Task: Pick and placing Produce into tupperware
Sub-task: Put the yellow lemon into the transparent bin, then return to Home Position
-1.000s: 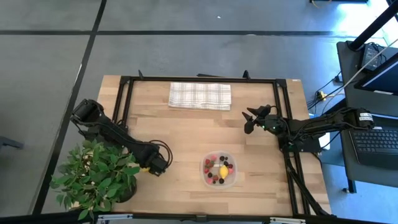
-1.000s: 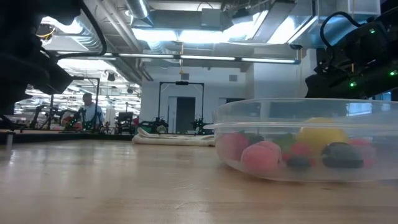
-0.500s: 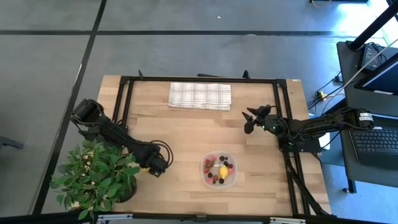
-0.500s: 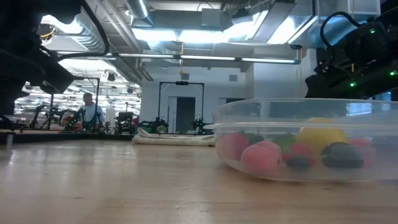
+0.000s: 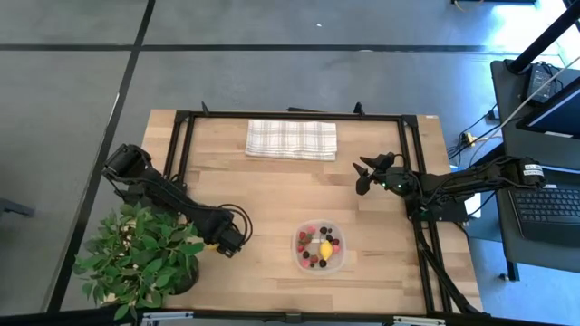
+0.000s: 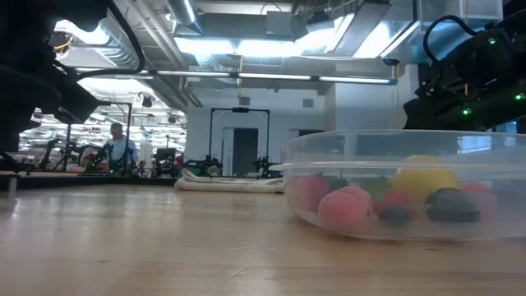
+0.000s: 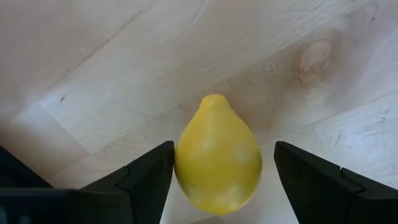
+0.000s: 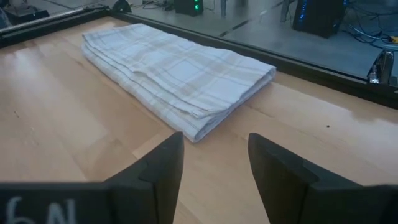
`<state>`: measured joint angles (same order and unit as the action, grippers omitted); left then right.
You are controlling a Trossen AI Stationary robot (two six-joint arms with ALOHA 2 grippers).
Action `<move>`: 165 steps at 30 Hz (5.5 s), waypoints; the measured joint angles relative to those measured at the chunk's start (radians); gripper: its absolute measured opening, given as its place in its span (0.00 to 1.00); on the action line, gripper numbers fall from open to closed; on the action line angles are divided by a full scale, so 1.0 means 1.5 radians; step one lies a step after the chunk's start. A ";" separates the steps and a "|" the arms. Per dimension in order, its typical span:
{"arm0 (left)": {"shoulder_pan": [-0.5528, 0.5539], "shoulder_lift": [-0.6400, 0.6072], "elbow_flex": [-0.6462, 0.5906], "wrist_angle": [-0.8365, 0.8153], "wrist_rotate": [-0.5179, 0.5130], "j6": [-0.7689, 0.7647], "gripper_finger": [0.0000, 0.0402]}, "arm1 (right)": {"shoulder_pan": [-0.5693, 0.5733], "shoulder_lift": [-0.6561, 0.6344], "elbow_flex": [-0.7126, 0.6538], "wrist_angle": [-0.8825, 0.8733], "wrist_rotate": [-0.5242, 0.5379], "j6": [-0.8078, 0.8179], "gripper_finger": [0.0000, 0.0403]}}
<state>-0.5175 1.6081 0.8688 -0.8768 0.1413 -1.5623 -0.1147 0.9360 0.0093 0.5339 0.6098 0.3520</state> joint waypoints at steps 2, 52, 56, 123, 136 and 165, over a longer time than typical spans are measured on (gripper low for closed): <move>0.000 0.000 0.000 0.000 0.000 -0.002 0.66 | 0.000 0.000 0.000 0.000 0.000 -0.006 0.45; 0.249 0.023 0.187 0.286 -0.037 0.750 0.50 | 0.000 0.000 0.000 0.021 0.000 -0.009 0.45; 0.259 0.023 0.204 0.430 -0.025 0.865 0.50 | 0.000 0.000 0.000 0.021 0.000 -0.009 0.45; 0.221 0.320 0.205 0.893 0.019 0.853 0.56 | 0.000 0.000 0.000 0.020 -0.001 0.004 0.45; 0.285 0.089 0.204 0.648 0.007 1.045 0.56 | 0.000 0.000 0.000 0.024 -0.001 0.003 0.45; 0.400 -0.777 -0.345 0.566 -0.138 1.025 0.56 | 0.000 -0.253 0.000 -0.061 -0.001 -0.152 0.45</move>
<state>0.0818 0.4430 0.3518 -0.0273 -0.0662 -0.0254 -0.1150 0.5561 0.0097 0.4418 0.6089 0.1234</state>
